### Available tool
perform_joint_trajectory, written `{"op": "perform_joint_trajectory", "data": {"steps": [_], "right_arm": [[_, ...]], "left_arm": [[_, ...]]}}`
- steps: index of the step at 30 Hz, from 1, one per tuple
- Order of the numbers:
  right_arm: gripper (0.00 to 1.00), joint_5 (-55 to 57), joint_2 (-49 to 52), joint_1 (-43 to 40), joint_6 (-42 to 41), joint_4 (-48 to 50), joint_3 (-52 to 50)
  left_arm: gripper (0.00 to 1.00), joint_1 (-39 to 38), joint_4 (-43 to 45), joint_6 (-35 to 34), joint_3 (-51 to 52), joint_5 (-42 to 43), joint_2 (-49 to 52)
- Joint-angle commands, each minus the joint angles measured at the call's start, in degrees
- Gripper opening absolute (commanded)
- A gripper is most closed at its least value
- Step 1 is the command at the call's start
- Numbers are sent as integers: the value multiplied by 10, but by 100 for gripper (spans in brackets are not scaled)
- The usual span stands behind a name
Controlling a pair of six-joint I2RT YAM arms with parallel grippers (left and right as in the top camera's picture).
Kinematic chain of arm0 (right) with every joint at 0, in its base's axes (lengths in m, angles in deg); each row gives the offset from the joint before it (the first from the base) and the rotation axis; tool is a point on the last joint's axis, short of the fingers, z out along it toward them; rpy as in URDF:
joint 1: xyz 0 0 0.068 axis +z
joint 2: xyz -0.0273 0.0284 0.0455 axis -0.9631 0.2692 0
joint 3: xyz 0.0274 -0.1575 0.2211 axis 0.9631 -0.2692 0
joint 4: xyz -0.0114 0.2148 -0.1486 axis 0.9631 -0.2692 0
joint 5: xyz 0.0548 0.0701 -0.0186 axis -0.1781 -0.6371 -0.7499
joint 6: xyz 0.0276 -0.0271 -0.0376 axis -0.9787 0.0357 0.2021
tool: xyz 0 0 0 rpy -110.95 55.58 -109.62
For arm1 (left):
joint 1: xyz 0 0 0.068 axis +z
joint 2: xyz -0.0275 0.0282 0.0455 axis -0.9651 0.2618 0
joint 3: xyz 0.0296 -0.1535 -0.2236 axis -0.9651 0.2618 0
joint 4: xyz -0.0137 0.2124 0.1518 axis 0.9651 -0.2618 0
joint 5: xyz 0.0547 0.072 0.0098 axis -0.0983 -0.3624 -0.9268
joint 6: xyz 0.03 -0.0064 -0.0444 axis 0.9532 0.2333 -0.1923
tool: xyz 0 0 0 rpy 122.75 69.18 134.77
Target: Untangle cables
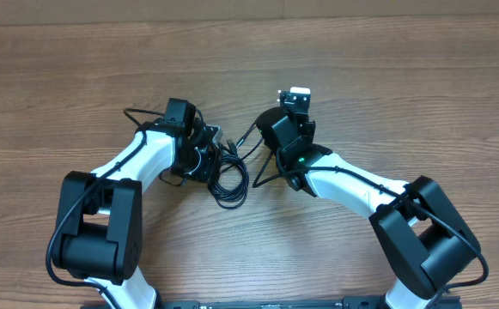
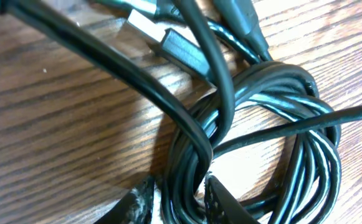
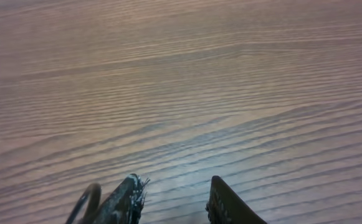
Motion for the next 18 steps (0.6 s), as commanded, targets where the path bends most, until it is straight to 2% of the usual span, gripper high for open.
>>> {"op": "perform_joint_trajectory", "data": {"steps": [1, 5, 9, 11, 13, 14, 18], "right_arm": [[35, 23, -40, -1, 5, -12, 6], [36, 15, -98, -1, 4, -34, 6], [42, -26, -156, -1, 4, -58, 6], [50, -45, -177, -1, 4, -71, 6], [66, -73, -189, -1, 4, -80, 6], [71, -97, -192, -1, 4, -83, 6], [75, -214, -184, -18, -15, -97, 6]], "left_arm": [[35, 4, 6, -6, 23, -65, 21], [38, 4, 6, -6, 23, -65, 21], [36, 4, 8, -6, 24, -65, 21], [36, 4, 11, -6, 24, -65, 21], [36, 4, 13, -6, 24, -65, 21], [35, 4, 14, -6, 24, -65, 21], [30, 4, 20, -6, 24, -65, 21]]}}
